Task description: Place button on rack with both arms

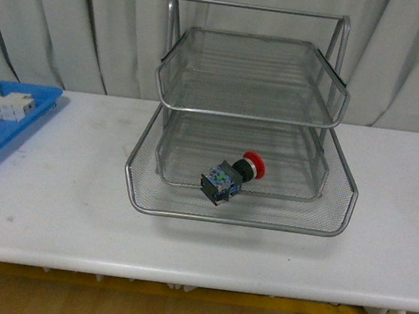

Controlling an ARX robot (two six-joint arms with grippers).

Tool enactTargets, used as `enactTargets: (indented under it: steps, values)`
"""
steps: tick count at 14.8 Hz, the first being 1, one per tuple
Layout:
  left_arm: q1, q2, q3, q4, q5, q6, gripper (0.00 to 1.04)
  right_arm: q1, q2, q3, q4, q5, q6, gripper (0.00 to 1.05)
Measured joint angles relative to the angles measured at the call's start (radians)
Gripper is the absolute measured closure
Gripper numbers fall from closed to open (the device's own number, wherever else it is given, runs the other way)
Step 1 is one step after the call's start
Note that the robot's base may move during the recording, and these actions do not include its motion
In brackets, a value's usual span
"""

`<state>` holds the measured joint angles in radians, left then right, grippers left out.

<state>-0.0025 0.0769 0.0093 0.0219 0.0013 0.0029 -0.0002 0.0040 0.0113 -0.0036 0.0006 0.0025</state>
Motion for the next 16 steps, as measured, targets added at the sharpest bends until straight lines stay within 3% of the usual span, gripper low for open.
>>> enactTargets:
  steps: [4, 7, 8, 10, 12, 14, 16]
  values:
    - [0.0, -0.068, 0.0, -0.023, -0.002, -0.002, 1.0, 0.0, 0.0, 0.0, 0.0, 0.0, 0.0, 0.06]
    - [0.0, -0.068, 0.0, -0.026, -0.002, -0.002, 0.62, -0.008, 0.008, 0.006, -0.027, -0.021, -0.019, 0.06]
    - [0.0, -0.068, 0.0, -0.026, -0.002, -0.002, 0.51, -0.054, 0.11, 0.032, -0.047, -0.124, -0.087, 0.06]
    - [0.0, -0.068, 0.0, -0.026, -0.001, -0.002, 0.26, -0.051, 0.444, 0.095, 0.135, -0.166, -0.161, 0.06]
    - [0.0, -0.068, 0.0, -0.025, -0.002, -0.002, 0.05, 0.029, 0.753, 0.186, 0.223, -0.129, -0.122, 0.06]
    - [0.0, -0.068, 0.0, -0.026, -0.002, -0.002, 0.07, 0.095, 1.032, 0.278, 0.237, -0.133, -0.002, 0.09]
    - [0.0, -0.068, 0.0, -0.026, -0.002, -0.002, 0.07, 0.186, 1.264, 0.374, 0.252, -0.133, 0.126, 0.35]
